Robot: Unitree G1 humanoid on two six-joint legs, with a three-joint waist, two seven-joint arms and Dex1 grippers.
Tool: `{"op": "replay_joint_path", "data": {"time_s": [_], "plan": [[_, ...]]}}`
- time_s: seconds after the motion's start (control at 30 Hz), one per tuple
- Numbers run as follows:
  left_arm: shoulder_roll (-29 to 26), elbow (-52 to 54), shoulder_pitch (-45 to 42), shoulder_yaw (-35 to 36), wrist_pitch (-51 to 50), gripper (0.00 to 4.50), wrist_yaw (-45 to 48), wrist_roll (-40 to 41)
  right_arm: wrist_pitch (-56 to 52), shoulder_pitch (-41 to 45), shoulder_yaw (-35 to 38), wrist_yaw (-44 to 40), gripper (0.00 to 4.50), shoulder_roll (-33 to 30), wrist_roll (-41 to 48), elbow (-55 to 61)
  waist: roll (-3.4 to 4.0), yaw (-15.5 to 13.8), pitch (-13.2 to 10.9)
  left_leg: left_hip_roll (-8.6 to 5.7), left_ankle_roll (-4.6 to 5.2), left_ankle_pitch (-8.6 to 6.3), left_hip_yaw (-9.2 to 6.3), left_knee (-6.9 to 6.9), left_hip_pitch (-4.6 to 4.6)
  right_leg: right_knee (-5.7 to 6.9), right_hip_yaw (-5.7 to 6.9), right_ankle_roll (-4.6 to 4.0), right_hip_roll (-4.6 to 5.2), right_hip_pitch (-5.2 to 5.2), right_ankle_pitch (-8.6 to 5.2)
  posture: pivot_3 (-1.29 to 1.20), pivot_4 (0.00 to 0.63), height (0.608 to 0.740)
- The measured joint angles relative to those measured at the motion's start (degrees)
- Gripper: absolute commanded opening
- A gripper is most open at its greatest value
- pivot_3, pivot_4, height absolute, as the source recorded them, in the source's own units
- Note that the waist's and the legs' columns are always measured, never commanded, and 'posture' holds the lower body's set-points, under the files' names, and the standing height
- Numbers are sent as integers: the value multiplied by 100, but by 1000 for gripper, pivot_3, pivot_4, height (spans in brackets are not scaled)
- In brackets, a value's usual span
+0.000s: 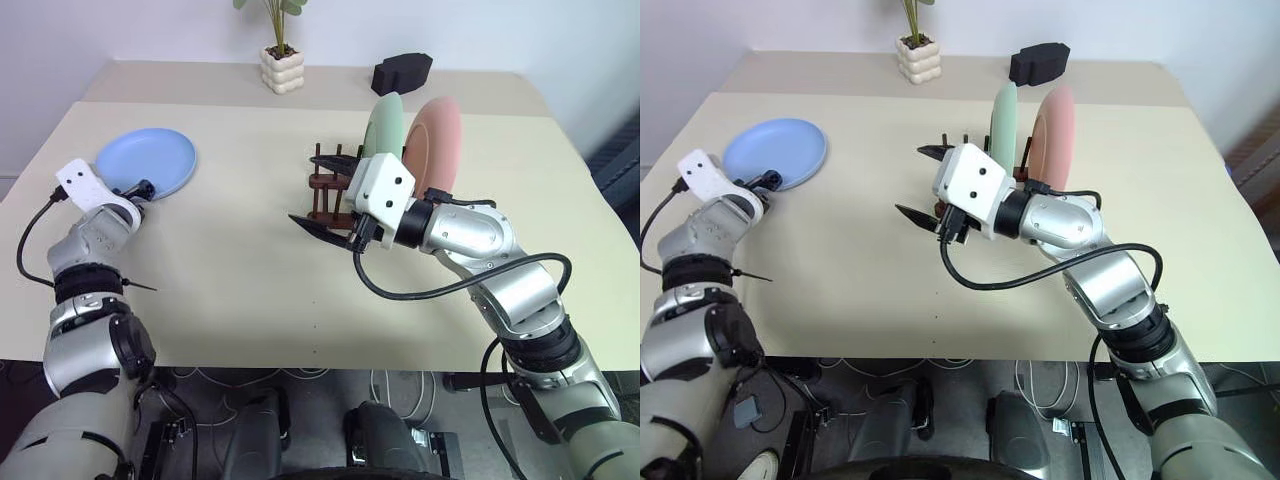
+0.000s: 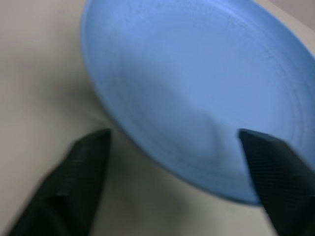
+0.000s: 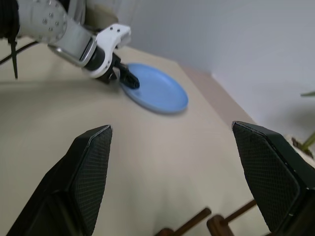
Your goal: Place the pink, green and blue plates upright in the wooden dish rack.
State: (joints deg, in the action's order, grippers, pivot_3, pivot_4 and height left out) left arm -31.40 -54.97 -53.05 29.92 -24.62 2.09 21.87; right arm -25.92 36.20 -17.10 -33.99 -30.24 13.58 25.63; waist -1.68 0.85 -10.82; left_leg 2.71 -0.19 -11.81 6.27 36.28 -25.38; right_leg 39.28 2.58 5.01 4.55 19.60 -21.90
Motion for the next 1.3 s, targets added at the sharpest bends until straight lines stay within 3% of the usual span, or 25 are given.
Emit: {"op": "replay_joint_path", "data": {"time_s": [0.17,0.2,0.4,0.6,0.8,0.97,1.3], "plan": [[46,-215,-72,58,276,119,49,80,-34,-130,34,5,4003,12,-121,46,-1,-5,1,0,-1,0,0,1,0,1,0,0,0,-1,0,0,150,732],[45,-205,-124,87,337,34,73,136,-60,-173,34,5,4003,20,-147,62,-2,-8,2,0,-1,0,0,1,0,1,0,0,0,-1,0,0,150,732],[225,528,219,-14,544,34,611,154,-105,-193,44,7,4003,37,-391,91,-2,5,2,0,-4,2,0,1,3,10,0,0,0,0,0,0,150,732],[510,3234,1207,-941,471,34,1524,138,275,-13,-140,24,4003,25,-1119,-207,-6,-8,0,-1,-4,2,0,7,-3,5,-2,0,0,-1,0,0,150,732],[564,5438,1076,-1376,-685,34,1205,375,1315,407,-474,290,4003,-8,-2391,-710,-5,23,0,1,-7,4,-2,3,4,9,-4,0,-3,-3,0,0,150,732],[902,6140,582,-1323,-1884,34,670,963,2071,592,-776,572,4003,74,-3388,-1177,-5,3,-1,0,-7,5,-4,7,1,8,-8,0,-2,-3,0,0,150,732],[1196,6937,346,-1180,-3134,34,228,1882,2642,792,-808,889,4003,237,-4469,-1759,-5,10,-1,1,-9,7,-7,10,3,7,-8,0,-4,-7,0,0,150,732]]}}
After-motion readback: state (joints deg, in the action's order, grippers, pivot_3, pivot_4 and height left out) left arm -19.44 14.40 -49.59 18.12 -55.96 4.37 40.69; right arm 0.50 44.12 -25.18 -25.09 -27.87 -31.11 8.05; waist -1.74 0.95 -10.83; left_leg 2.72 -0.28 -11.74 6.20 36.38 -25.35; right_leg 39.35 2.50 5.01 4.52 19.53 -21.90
